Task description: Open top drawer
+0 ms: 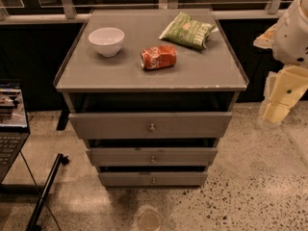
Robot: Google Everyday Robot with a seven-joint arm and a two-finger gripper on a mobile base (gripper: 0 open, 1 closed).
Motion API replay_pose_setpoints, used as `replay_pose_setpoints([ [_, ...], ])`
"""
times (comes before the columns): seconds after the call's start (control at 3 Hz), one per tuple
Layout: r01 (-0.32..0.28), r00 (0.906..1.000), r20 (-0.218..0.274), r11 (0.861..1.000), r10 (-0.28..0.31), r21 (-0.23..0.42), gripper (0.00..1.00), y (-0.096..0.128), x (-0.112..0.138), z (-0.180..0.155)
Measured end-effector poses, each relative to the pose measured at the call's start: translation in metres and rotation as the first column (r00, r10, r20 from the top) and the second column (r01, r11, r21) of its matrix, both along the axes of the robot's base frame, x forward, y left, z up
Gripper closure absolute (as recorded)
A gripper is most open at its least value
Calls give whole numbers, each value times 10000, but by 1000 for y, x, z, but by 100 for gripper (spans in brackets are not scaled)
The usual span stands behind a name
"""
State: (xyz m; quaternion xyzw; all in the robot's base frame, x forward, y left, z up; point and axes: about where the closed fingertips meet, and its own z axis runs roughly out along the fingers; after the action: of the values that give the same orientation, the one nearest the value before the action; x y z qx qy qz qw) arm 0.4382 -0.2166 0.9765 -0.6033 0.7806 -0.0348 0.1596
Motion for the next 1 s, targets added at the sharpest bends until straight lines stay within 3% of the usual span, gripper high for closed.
replay_pose_setpoints([
  [0.67,226,9995,223,9992,-234,342,0,0,2,-7],
  [1.0,1441,9891,67,9748,-1474,1705,0,-1,-3,-44],
])
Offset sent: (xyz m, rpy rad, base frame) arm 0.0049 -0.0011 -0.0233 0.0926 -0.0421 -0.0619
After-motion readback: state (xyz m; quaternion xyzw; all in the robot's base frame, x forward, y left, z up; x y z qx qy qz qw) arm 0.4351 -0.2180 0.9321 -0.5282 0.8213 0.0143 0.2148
